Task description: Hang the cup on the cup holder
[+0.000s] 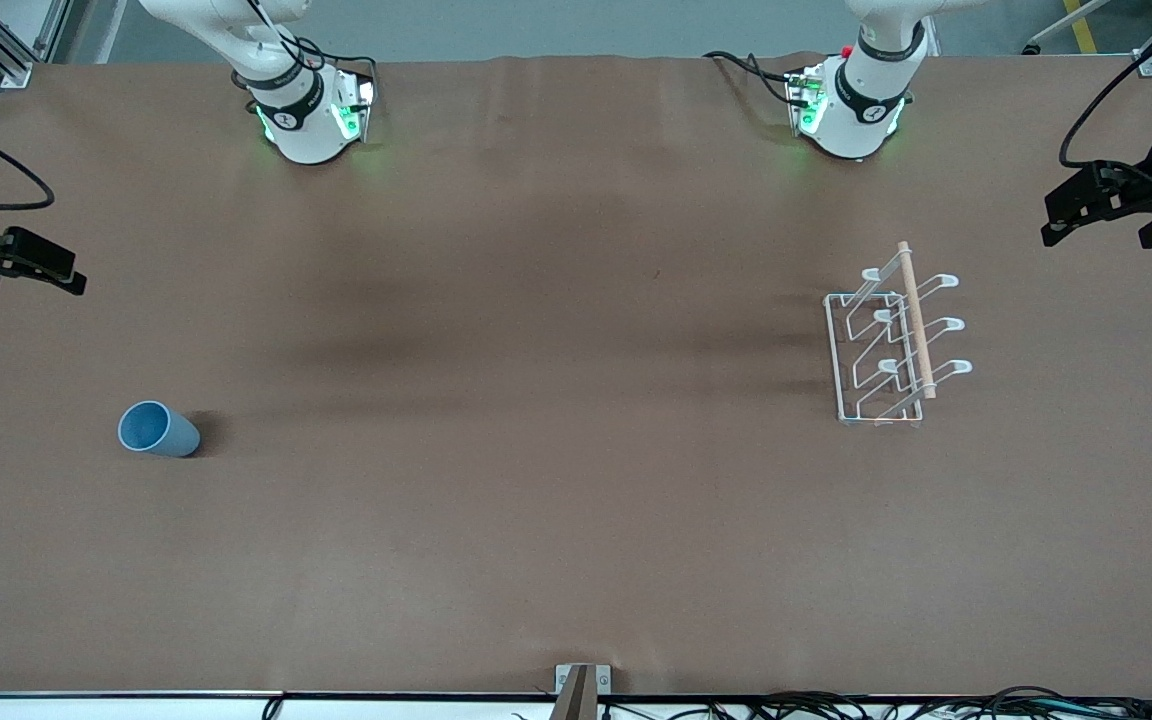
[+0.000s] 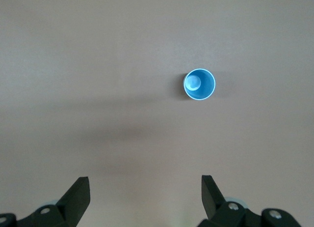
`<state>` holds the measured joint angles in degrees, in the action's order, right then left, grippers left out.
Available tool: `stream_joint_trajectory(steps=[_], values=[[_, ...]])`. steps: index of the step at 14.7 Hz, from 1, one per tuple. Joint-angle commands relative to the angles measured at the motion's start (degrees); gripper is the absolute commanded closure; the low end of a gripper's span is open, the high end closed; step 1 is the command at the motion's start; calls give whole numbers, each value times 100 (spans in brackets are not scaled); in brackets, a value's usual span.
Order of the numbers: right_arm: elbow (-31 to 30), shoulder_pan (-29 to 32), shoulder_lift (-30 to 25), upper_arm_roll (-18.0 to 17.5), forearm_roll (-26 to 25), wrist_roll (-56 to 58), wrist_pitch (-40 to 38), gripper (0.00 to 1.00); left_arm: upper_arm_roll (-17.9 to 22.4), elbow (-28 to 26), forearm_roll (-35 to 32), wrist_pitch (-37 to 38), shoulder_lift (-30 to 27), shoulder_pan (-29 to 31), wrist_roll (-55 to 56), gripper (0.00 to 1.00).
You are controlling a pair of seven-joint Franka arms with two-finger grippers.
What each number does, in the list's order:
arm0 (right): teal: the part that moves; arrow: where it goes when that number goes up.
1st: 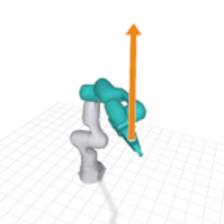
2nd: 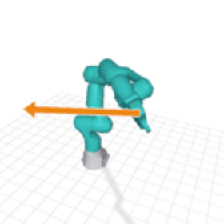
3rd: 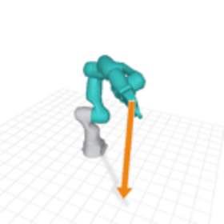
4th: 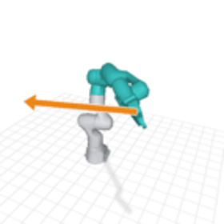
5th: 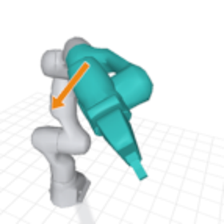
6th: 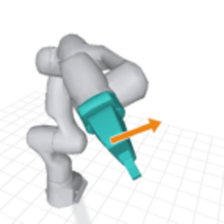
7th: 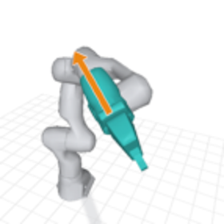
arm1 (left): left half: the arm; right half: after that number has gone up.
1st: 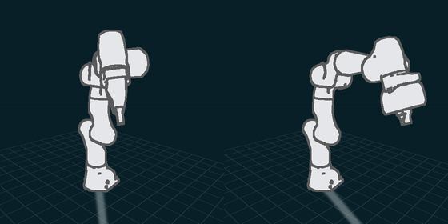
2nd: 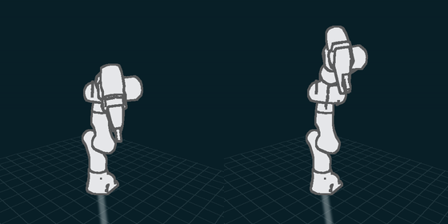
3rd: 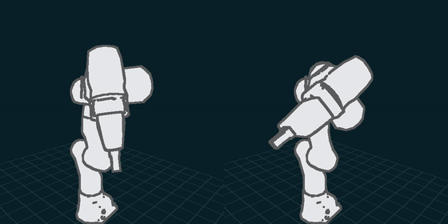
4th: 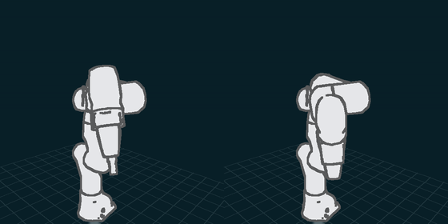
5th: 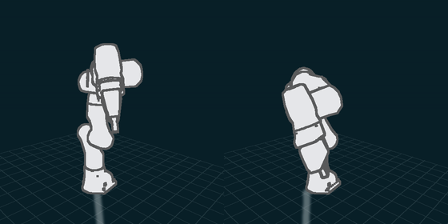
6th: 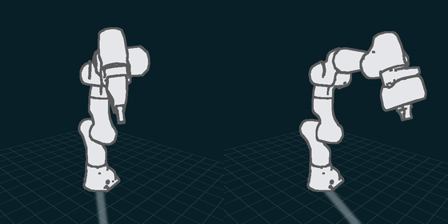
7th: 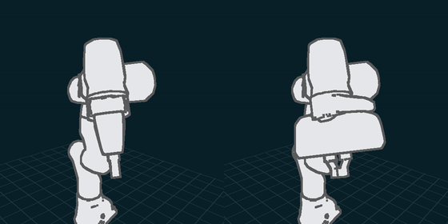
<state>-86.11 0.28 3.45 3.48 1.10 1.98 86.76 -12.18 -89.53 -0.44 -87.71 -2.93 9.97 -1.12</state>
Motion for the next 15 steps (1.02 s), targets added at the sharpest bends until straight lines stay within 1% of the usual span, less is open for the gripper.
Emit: stream_joint_trajectory(steps=[1,5,8,12,15], values=[[-2,60,-2,-41,13,4,-18,0,-47,226,43,34,91,49,-90,0],[-2,69,-2,-41,13,4,-18,0,-39,252,70,113,99,75,-134,0],[-2,60,-2,-41,13,4,-18,0,-39,401,96,131,204,75,-152,0],[-2,60,6,-41,13,4,-1,0,-47,401,87,122,222,57,-169,0],[33,69,155,-32,13,30,148,0,-47,393,88,122,249,31,-169,0]])
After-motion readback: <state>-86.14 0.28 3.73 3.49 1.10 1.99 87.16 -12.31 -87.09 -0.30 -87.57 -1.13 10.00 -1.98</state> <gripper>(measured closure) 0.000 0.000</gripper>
